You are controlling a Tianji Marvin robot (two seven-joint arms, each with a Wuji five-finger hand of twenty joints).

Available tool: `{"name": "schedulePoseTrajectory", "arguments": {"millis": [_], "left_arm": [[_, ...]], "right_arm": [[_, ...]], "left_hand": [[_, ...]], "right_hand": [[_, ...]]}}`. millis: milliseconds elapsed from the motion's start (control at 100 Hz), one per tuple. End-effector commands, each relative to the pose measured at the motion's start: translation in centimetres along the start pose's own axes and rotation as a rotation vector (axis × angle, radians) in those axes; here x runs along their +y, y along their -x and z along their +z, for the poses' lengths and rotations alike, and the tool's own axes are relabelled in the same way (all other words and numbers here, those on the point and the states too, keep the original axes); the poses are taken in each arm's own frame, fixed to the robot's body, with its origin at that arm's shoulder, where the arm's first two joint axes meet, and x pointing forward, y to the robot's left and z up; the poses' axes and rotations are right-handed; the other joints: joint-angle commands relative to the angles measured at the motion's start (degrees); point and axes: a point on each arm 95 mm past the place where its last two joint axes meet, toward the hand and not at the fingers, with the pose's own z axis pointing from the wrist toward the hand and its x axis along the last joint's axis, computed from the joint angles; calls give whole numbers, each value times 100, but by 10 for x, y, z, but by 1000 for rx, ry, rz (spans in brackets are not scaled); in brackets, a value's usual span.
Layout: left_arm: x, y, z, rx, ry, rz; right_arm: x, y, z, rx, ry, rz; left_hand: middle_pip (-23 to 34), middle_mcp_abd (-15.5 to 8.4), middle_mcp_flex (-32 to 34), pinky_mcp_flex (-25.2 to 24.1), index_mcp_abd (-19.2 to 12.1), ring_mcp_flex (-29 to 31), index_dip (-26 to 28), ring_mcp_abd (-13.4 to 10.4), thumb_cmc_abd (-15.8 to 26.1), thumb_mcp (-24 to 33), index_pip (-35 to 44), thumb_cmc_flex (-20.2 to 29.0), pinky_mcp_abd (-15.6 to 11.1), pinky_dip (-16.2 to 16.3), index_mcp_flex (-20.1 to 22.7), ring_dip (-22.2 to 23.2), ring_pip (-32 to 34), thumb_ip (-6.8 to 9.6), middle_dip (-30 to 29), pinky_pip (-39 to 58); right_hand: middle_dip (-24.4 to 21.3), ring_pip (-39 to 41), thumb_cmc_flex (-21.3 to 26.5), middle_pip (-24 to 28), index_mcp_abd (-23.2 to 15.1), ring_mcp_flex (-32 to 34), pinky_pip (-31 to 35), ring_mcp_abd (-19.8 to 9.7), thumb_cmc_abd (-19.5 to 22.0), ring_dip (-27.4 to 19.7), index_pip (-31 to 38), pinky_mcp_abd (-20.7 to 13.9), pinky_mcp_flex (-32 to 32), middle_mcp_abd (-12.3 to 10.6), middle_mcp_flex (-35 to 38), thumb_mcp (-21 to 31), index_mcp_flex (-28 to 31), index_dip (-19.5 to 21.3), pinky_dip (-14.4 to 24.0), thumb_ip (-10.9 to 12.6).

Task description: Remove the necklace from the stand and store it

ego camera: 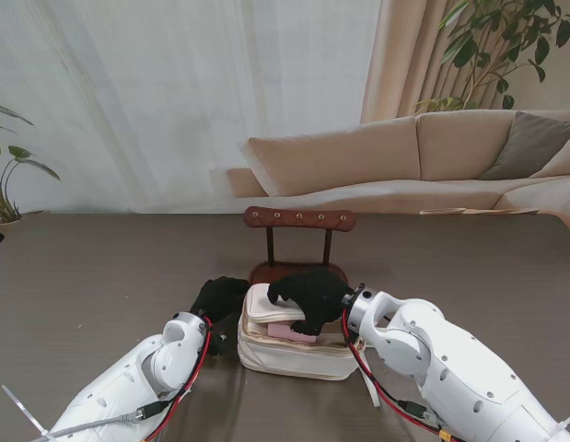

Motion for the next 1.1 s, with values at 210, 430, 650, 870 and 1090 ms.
{"name": "schedulePoseTrajectory", "arguments": {"millis": [210, 430, 650, 870, 1090], "left_arm": [[12, -6, 1, 4, 26, -14], [12, -6, -1, -8, 13, -114], [4, -4, -9, -7, 29, -186], [-14, 0, -21, -13, 92, -177], [-31, 6, -34, -25, 140, -115]], "right_arm": [[-20, -1, -6, -16, -63, 27], [-21, 0, -6, -21, -62, 37], [-22, 0, -6, -24, -63, 45], [-22, 1, -6, -23, -62, 47], [-23, 1, -7, -23, -65, 49]], "left_hand": [[199, -79, 278, 20, -176, 465, 147, -229, -312, 293, 645, 318, 106, -55, 187, 133, 326, -26, 1013, 314], [321, -80, 408, -65, -114, 502, 1184, -213, 332, -270, 1862, 837, 45, -22, 294, 137, 336, 17, 2132, 405], [751, -71, 333, -173, 74, 627, 2265, -215, 983, -1292, 2780, 1498, -48, 159, -312, 151, 374, 136, 3024, 397], [973, -56, 247, -208, 325, 678, 2607, -222, 1199, -1410, 3178, 1693, -67, 210, -580, 157, 387, 174, 3282, 389], [967, -81, 244, -207, 330, 685, 2719, -254, 1185, -1257, 3345, 1693, -68, 213, -594, 157, 389, 147, 3319, 385]], "right_hand": [[-63, 89, 206, -2, -7, 741, 296, -482, 95, -90, 88, -145, -710, -113, 120, 507, 81, -77, -85, 86], [-62, 91, 205, -1, -5, 750, 301, -483, 125, -88, 89, -152, -707, -117, 121, 500, 79, -76, -88, 89], [-60, 86, 201, 2, 4, 743, 302, -488, 160, -89, 88, -159, -710, -122, 121, 487, 73, -76, -91, 94], [-62, 89, 187, 0, 1, 746, 304, -490, 187, -88, 90, -162, -710, -119, 119, 477, 72, -75, -92, 97], [-62, 87, 191, -1, -3, 739, 305, -492, 210, -89, 88, -163, -714, -115, 114, 473, 69, -76, -93, 104]]}}
